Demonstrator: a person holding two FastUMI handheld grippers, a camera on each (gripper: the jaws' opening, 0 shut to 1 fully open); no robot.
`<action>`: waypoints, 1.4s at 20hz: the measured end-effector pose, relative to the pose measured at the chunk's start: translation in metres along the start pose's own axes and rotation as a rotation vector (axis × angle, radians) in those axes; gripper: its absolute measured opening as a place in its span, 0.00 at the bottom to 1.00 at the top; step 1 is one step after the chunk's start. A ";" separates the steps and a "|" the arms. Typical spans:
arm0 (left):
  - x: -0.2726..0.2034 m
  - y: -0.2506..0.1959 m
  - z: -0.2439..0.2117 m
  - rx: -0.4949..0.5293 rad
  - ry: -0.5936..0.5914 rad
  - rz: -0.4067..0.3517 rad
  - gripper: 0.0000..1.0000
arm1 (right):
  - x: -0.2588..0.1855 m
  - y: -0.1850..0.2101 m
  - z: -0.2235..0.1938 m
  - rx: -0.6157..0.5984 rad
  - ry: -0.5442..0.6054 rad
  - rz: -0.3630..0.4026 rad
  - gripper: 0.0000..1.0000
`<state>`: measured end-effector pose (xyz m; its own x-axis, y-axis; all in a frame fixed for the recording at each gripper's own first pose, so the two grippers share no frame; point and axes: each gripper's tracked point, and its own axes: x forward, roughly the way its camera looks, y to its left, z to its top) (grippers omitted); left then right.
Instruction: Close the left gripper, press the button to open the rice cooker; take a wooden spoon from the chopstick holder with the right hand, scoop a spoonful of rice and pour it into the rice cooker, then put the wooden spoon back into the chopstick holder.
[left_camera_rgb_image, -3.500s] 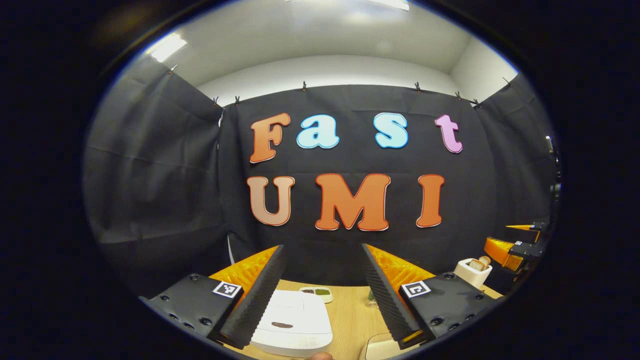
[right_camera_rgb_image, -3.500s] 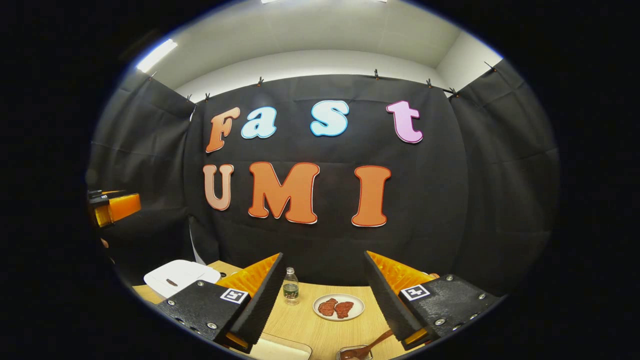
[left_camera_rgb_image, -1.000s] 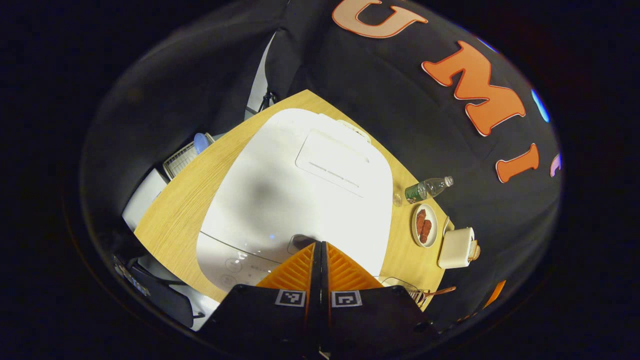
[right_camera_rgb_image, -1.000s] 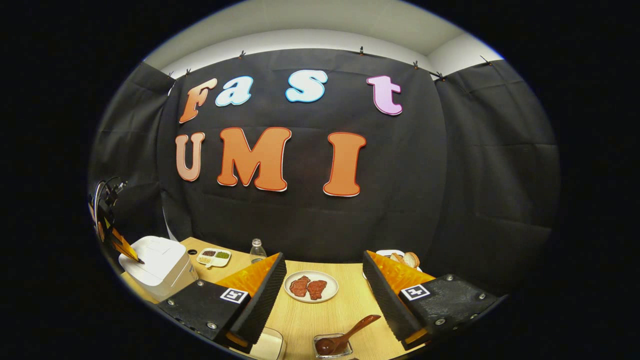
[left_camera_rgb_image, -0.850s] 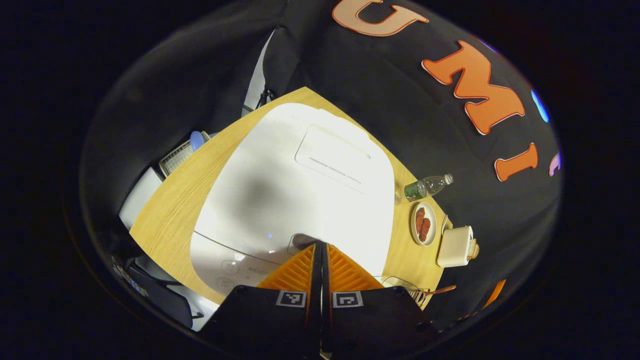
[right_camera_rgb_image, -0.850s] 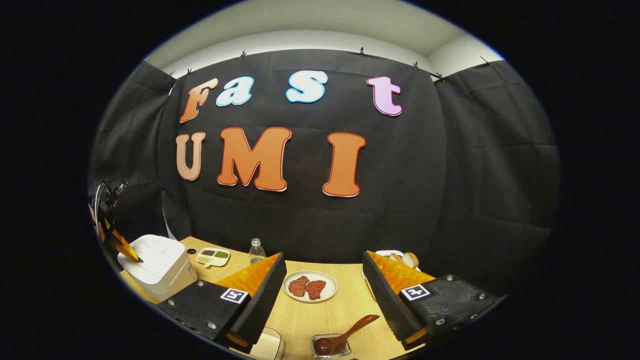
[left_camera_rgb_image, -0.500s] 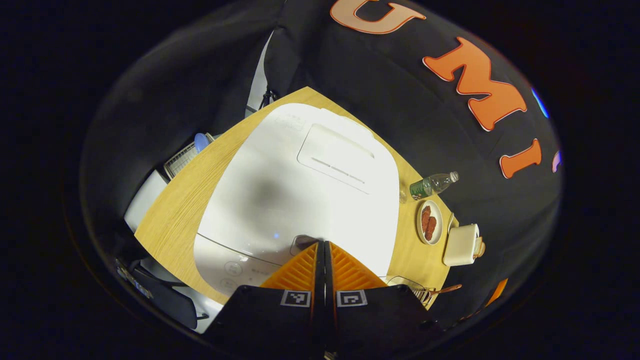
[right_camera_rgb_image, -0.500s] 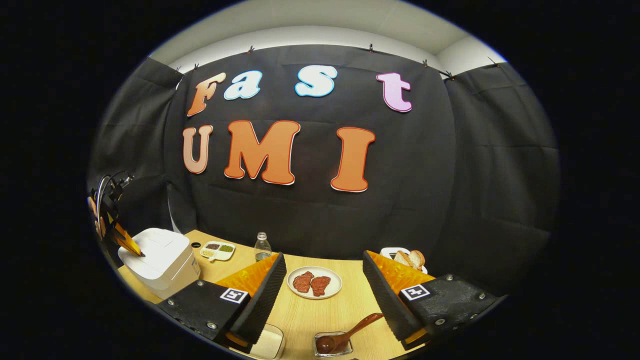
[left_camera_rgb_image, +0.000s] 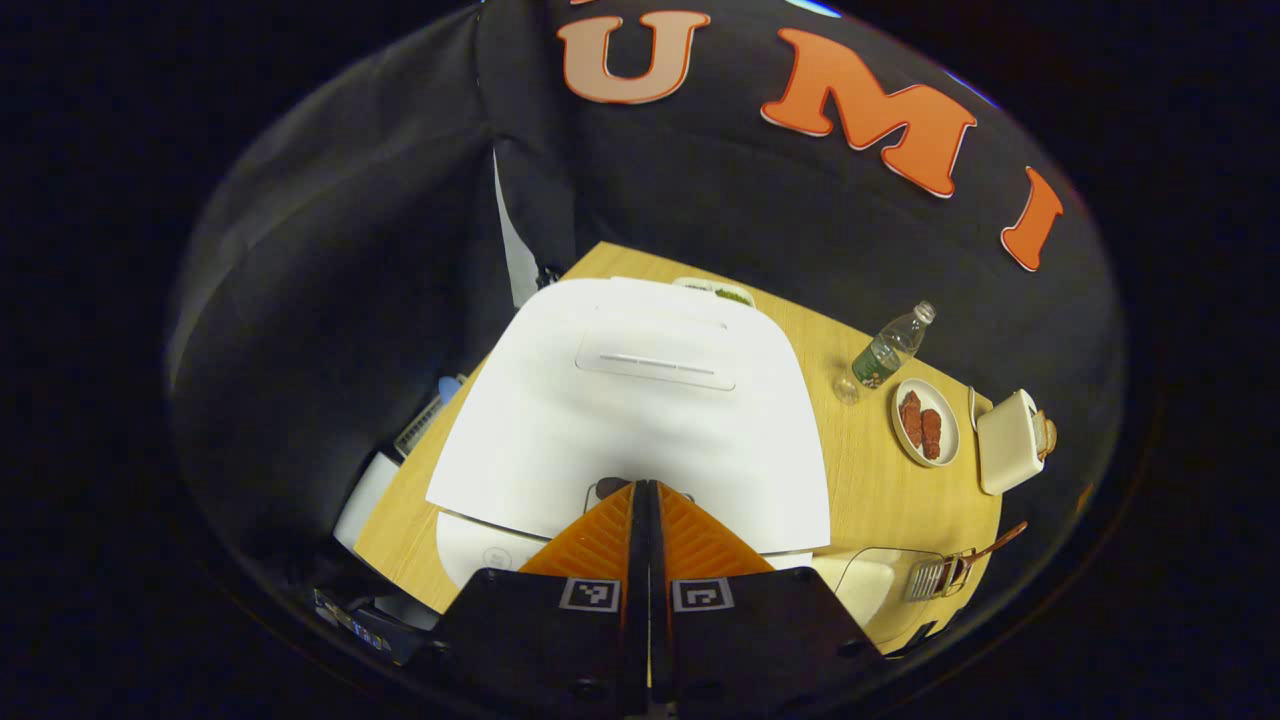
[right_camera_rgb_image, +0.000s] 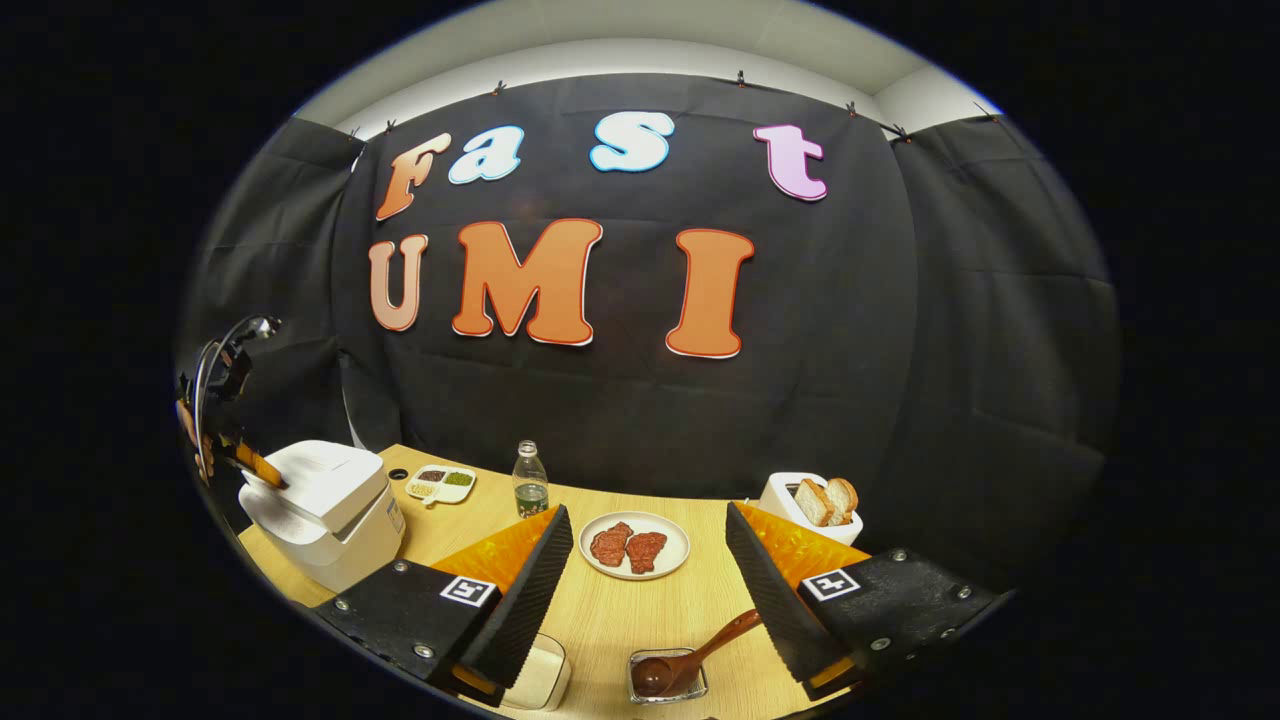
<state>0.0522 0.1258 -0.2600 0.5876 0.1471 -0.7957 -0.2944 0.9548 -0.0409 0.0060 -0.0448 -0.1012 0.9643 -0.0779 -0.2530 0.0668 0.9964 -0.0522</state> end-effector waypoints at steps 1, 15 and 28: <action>-0.009 -0.001 0.012 0.000 -0.072 0.009 0.06 | 0.001 -0.003 -0.003 0.005 0.008 -0.004 0.95; -0.121 -0.066 0.068 0.107 -0.542 -0.087 0.68 | 0.001 -0.061 -0.057 0.040 0.115 -0.098 0.95; -0.198 -0.115 0.046 0.189 -0.797 -0.055 0.99 | 0.005 -0.099 -0.153 0.214 0.353 -0.131 0.95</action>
<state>0.0044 -0.0008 -0.0695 0.9774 0.1704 -0.1248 -0.1596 0.9829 0.0919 -0.0348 -0.1491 -0.2452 0.7999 -0.1736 -0.5745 0.2703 0.9589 0.0865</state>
